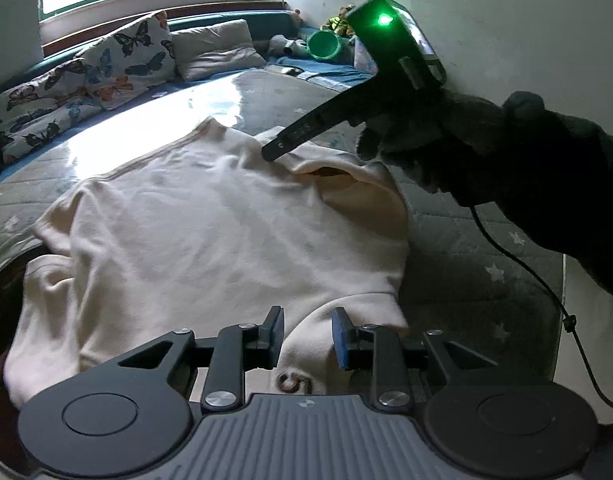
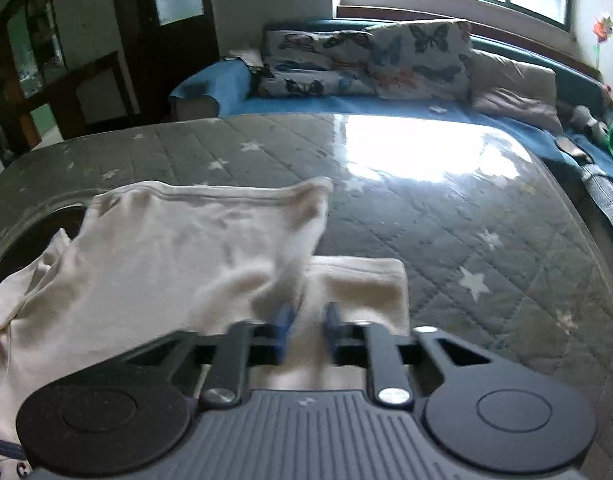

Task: Fold clothes

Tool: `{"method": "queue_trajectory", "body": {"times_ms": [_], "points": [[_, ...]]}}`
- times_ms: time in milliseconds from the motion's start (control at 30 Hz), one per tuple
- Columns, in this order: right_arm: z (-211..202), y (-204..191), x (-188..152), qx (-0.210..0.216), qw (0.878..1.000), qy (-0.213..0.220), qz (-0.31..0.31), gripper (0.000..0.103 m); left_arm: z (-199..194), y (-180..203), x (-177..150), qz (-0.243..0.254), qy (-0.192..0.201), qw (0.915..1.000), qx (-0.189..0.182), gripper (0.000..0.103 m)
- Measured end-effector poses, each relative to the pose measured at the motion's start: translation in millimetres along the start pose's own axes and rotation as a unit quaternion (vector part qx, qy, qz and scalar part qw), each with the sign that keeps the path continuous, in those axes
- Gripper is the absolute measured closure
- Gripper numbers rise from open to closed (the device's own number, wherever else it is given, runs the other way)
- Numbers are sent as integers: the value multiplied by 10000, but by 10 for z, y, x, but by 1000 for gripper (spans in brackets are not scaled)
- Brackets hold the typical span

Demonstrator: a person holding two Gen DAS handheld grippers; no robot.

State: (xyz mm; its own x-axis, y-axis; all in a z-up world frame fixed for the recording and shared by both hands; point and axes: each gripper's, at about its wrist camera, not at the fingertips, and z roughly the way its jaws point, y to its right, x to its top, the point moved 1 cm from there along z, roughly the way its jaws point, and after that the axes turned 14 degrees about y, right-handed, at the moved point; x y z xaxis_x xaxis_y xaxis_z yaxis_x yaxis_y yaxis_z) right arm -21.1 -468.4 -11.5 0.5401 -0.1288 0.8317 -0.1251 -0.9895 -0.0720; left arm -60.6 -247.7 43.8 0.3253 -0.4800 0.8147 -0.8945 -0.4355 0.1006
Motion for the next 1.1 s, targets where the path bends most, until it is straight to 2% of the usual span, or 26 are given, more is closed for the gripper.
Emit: {"method": "queue_trajectory", "body": {"times_ms": [200,267,433,500,533,633,700,800,867,1033,1100], "points": [[-559,363,82,-350,9960,795,209,101,154,106,-35,145,-133,9997,-118,68],[-810,537,98,-577,9920,1077,326,101,192,130,-45,196,-170,9996,-130,68],[-1344,1026,-87,-1314,9795,1405,595,101,220,147,-65,263,-200,9993,-157,66],[-1402,1250,-250,-1394,9798,1163,835,99,226,160,-74,326,-221,9990,-187,65],[-1401,1327,-349,-1509,9794,991,901,95,229,170,-78,375,-239,9988,-198,65],[-1366,1506,-614,-1969,9741,549,966,94,238,202,-89,521,-295,9979,-231,64],[-1387,1591,-701,-2051,9710,574,1088,94,224,226,-60,590,-293,9975,-259,64],[-1392,1578,-675,-1844,9737,768,1098,94,201,297,37,678,-184,9969,-358,63],[-1337,1506,-613,-1656,9781,793,981,92,233,383,103,774,-96,9960,-446,59],[-1070,1473,-531,-1621,9820,600,757,74,501,649,155,1087,-66,9930,-455,58],[-989,1524,-554,-1660,9818,484,790,73,592,745,151,1176,-108,9920,-447,58]]}}
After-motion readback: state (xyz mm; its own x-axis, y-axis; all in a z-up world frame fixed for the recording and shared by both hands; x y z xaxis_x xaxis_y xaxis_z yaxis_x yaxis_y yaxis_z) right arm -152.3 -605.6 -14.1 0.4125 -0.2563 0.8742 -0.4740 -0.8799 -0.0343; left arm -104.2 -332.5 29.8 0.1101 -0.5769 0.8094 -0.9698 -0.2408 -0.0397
